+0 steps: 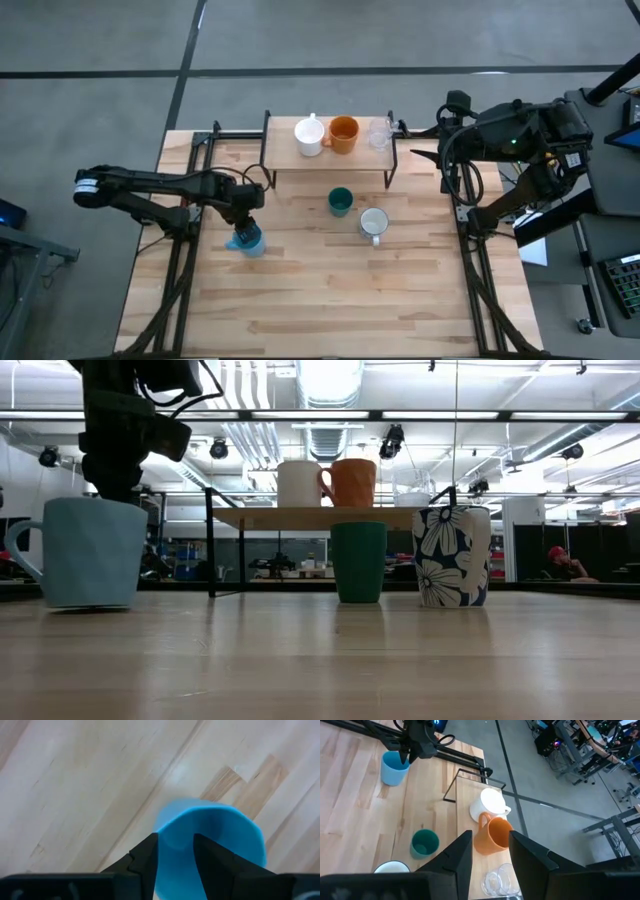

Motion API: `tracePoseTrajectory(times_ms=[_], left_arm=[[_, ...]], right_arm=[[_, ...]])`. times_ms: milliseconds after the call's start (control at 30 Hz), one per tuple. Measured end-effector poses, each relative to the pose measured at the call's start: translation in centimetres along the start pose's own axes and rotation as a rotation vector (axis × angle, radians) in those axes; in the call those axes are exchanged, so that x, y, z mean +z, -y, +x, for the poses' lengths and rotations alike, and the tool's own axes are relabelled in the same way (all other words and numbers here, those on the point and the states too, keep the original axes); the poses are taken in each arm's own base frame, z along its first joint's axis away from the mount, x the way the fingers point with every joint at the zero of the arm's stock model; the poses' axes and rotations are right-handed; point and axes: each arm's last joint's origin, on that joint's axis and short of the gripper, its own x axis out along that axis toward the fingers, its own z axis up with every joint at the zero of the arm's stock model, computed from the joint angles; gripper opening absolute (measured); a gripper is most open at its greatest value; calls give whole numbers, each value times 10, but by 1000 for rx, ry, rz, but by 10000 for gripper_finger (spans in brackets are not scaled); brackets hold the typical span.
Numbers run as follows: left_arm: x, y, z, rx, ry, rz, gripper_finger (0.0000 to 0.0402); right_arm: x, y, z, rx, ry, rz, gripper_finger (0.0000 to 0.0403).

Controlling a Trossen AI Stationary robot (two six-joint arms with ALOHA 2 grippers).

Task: Stack small to large cups/mugs on shelf
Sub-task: Put the blue mug on the shelf

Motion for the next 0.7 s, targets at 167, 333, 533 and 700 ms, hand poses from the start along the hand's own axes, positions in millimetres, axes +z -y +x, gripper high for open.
tracePoseTrajectory(times_ms=[167, 333, 533, 700], left_arm=[[0, 0, 0, 2, -3, 4, 112], [-2, -2, 0, 21, -23, 9, 112], [-4, -3, -3, 29, -36, 20, 111], [-4, -3, -3, 28, -33, 20, 111]], right_arm=[[0, 0, 0, 0, 0, 4, 121], [0, 0, 0, 0, 0, 8, 121], [0, 0, 0, -1, 1, 11, 121], [0, 0, 0, -1, 1, 19, 121]])
